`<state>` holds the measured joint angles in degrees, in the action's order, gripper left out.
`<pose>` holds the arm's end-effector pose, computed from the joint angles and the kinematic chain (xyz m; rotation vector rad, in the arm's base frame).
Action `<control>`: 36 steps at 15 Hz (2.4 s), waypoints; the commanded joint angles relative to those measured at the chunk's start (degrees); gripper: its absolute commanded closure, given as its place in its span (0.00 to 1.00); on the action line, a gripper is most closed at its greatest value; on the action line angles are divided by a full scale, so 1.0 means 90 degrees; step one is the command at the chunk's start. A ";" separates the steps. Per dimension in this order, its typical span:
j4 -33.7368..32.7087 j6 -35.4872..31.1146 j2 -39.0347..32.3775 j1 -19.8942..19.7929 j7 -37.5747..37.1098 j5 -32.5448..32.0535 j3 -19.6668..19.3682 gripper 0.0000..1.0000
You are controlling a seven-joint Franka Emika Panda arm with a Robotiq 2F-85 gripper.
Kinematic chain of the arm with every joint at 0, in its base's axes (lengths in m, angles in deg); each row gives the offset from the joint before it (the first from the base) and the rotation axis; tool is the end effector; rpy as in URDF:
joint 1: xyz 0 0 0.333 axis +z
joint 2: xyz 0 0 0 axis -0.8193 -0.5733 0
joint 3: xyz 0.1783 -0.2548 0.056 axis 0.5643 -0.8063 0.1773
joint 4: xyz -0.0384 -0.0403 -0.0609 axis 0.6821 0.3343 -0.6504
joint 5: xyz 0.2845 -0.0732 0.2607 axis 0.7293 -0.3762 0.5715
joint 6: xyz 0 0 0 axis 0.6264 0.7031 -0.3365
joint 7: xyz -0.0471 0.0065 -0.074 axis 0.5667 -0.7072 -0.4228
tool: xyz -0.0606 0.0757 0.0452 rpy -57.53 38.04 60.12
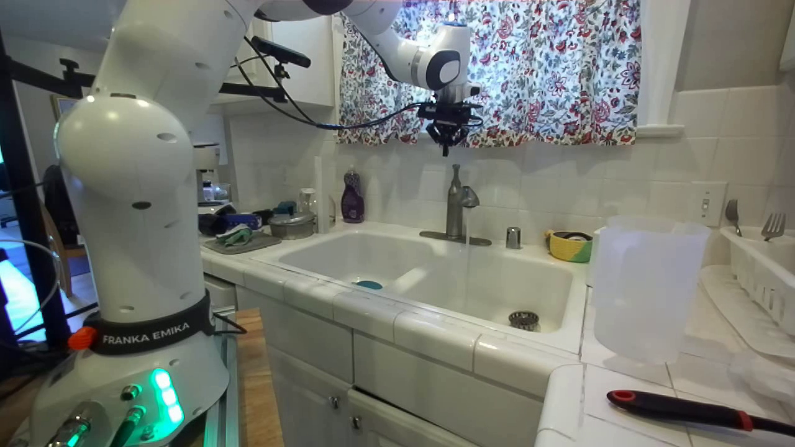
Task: Push the faucet handle downwards.
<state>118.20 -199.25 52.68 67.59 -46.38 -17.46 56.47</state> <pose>0.6618 0.3080 0.4732 -2.6070 -0.9787 -0.6237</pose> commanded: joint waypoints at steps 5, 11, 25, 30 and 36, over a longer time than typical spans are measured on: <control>-0.0245 -0.0112 -0.0254 -0.0063 -0.0002 -0.0038 0.0100 1.00; -0.0378 -0.0510 -0.0480 -0.0029 0.0010 -0.0079 0.0135 1.00; -0.0398 -0.1185 -0.0786 0.0001 -0.0077 -0.0381 0.0085 1.00; -0.0395 -0.1076 -0.0775 0.0018 -0.0145 -0.0560 0.0013 1.00; -0.0418 -0.0704 -0.0792 0.0048 -0.0257 -0.0852 -0.0108 1.00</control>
<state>116.67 -208.70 47.11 67.57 -46.89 -22.60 56.24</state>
